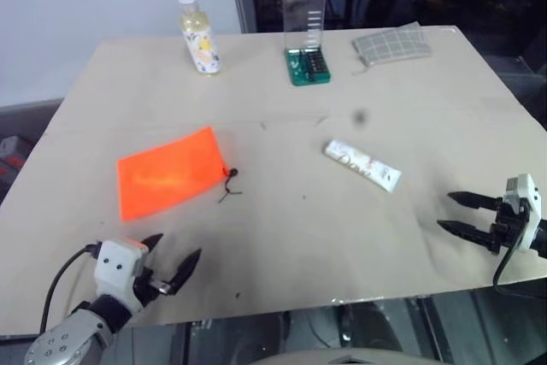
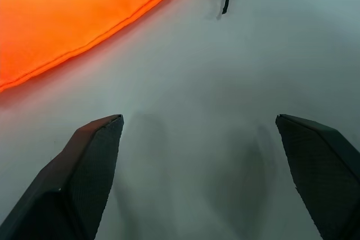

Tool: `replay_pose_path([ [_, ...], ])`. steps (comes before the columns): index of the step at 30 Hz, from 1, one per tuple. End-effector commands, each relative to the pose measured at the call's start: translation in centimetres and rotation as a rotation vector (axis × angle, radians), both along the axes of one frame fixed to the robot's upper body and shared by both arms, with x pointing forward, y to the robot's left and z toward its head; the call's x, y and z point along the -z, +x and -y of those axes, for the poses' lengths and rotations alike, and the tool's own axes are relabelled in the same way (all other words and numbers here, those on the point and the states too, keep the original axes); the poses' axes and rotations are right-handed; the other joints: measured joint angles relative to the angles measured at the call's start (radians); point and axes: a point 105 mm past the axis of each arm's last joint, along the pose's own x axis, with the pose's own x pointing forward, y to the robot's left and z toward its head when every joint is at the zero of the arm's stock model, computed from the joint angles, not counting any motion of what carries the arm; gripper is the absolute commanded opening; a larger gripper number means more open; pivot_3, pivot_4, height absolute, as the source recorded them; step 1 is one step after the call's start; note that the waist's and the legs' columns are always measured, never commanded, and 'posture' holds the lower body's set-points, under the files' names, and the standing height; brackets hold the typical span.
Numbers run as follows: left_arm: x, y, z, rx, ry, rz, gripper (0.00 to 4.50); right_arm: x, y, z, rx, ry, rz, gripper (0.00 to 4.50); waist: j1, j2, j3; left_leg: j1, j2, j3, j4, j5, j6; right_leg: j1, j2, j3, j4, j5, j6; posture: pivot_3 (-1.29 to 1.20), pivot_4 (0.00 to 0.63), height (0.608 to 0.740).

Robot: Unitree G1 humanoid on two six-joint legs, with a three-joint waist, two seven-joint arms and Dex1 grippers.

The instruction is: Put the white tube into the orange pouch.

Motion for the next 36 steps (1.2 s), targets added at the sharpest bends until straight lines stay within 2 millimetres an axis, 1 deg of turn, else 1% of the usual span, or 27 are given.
replay_pose_path([
  [1, -1.2, 0.1, 0.6, 0.028, -0.013, 0.048, 4.5, -1.2, -0.2, 0.3, -0.027, -0.025, 0.049, 4.43, 0.0, 0.0, 0.0, 0.0, 0.0, 0.0, 0.0, 0.0, 0.0, 0.0, 0.0, 0.0, 0.0, 0.0, 0.0, 0.0, 0.15, 0.74],
  [5, -1.3, 0.1, 0.6, 0.03, -0.034, 0.049, 4.5, -1.0, -0.4, 0.2, -0.039, -0.044, 0.052, 4.43, 0.0, 0.0, 0.0, 0.0, 0.0, 0.0, 0.0, 0.0, 0.0, 0.0, 0.0, 0.0, 0.0, 0.0, 0.0, 0.0, 0.15, 0.74],
  [22, -0.9, 0.5, 0.8, 0.04, -0.046, 0.048, 4.5, -1.0, -0.4, 0.1, -0.04, -0.032, 0.058, 4.43, 0.0, 0.0, 0.0, 0.0, 0.0, 0.0, 0.0, 0.0, 0.0, 0.0, 0.0, 0.0, 0.0, 0.0, 0.0, 0.0, 0.15, 0.74],
  [25, -1.1, 1.5, 1.0, 0.007, -0.076, 0.046, 4.5, -1.2, -0.4, 0.0, -0.045, -0.019, 0.059, 4.43, 0.002, 0.0, 0.0, 0.0, 0.0, 0.0, 0.0, 0.0, 0.0, 0.0, 0.0, 0.0, 0.0, 0.0, 0.0, 0.0, 0.15, 0.74],
  [26, -1.4, 1.9, 1.5, 0.008, -0.095, 0.046, 4.5, -1.4, -0.4, -0.2, -0.051, -0.006, 0.05, 4.43, 0.002, 0.0, 0.0, 0.0, 0.0, 0.0, 0.0, 0.0, 0.0, 0.0, 0.0, 0.0, 0.0, 0.0, 0.0, 0.0, 0.15, 0.74],
  [28, -2.7, 2.8, 3.5, 0.034, -0.162, 0.056, 4.5, -1.6, -0.9, -0.9, -0.083, 0.04, -0.002, 4.43, 0.002, 0.0, 0.0, 0.0, 0.0, -0.001, 0.0, 0.0, 0.0, 0.0, 0.0, 0.0, 0.0, 0.001, 0.002, 0.0, 0.15, 0.74],
  [29, -3.1, 3.1, 4.1, 0.043, -0.18, 0.058, 4.5, -1.7, -1.1, -1.2, -0.094, 0.054, -0.02, 4.43, 0.002, 0.0, 0.0, 0.0, 0.0, -0.001, 0.001, 0.0, 0.0, 0.0, 0.0, 0.0, 0.001, 0.002, 0.003, 0.0, 0.15, 0.74],
  [31, -5.0, 4.9, 6.2, 0.057, -0.192, 0.096, 4.5, -2.1, -2.1, -3.4, -0.184, 0.098, -0.055, 4.43, 0.007, 0.001, 0.0, 0.0, 0.0, -0.001, 0.001, 0.0, 0.0, 0.0, 0.0, 0.0, 0.001, 0.002, 0.003, 0.0, 0.15, 0.74],
  [32, -5.8, 5.7, 6.9, 0.053, -0.189, 0.113, 4.5, -2.5, -2.5, -4.5, -0.221, 0.115, -0.061, 4.43, 0.011, 0.001, 0.0, 0.0, -0.001, -0.002, 0.001, 0.0, 0.0, 0.0, -0.001, -0.001, 0.001, 0.002, 0.003, 0.0, 0.15, 0.74],
  [33, -6.5, 6.6, 7.2, 0.03, -0.186, 0.129, 4.5, -2.9, -2.8, -5.5, -0.253, 0.128, -0.062, 4.43, 0.011, 0.001, 0.0, 0.0, 0.0, -0.003, 0.001, 0.0, 0.0, 0.0, 0.0, -0.002, 0.001, 0.002, 0.003, 0.0, 0.15, 0.74],
  [36, -7.7, 9.5, 6.8, -0.089, -0.134, 0.146, 4.5, -4.1, -2.8, -7.6, -0.295, 0.156, -0.029, 4.43, 0.007, 0.001, 0.0, 0.001, -0.001, -0.004, 0.001, 0.001, -0.002, 0.001, 0.001, -0.002, 0.003, 0.002, 0.003, 0.0, 0.15, 0.74],
])
